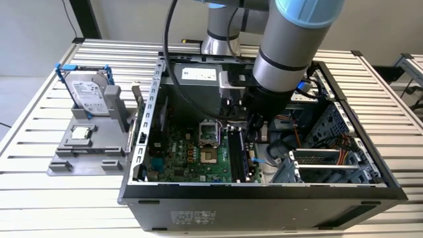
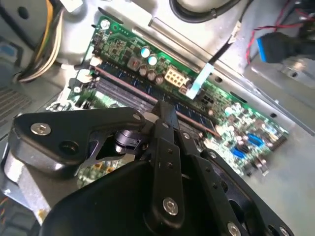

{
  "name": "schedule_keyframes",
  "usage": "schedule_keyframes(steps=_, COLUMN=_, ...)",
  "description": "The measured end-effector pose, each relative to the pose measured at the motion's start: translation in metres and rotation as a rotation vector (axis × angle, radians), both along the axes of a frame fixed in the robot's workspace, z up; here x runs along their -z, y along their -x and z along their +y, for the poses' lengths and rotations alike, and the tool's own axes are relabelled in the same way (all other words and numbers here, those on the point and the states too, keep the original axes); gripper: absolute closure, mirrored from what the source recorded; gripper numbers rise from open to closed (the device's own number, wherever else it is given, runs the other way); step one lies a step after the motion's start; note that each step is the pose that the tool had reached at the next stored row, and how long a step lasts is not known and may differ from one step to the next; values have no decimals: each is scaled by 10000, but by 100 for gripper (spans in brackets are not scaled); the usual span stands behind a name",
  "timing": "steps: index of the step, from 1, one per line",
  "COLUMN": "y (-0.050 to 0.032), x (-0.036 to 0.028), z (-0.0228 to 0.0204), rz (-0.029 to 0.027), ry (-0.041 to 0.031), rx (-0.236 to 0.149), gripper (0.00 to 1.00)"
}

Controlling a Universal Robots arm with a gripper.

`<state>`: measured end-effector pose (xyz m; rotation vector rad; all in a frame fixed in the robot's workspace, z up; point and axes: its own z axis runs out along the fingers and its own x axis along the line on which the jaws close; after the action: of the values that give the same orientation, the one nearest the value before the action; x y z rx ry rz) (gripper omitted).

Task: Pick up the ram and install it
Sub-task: 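Press down the ram until it locks into place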

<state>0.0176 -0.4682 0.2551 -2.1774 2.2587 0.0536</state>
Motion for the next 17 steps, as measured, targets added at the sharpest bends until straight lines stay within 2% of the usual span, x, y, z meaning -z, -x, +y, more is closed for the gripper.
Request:
schedule_keyframes(steps=4, y=0, x=-140, z=0, rz=-1, ry=10, rx=0, gripper=100)
schedule_keyframes(steps=14, y=0, x=-591, z=0, rz=-1, ry=17, rx=1, gripper=100)
schedule_keyframes(steps=15, y=0, x=-615, z=0, rz=0, ry=19, rx=0, gripper=100)
schedule_keyframes(steps=17, y=0, x=-614, z=0, rz=-2, ry=17, rx=0, gripper=100)
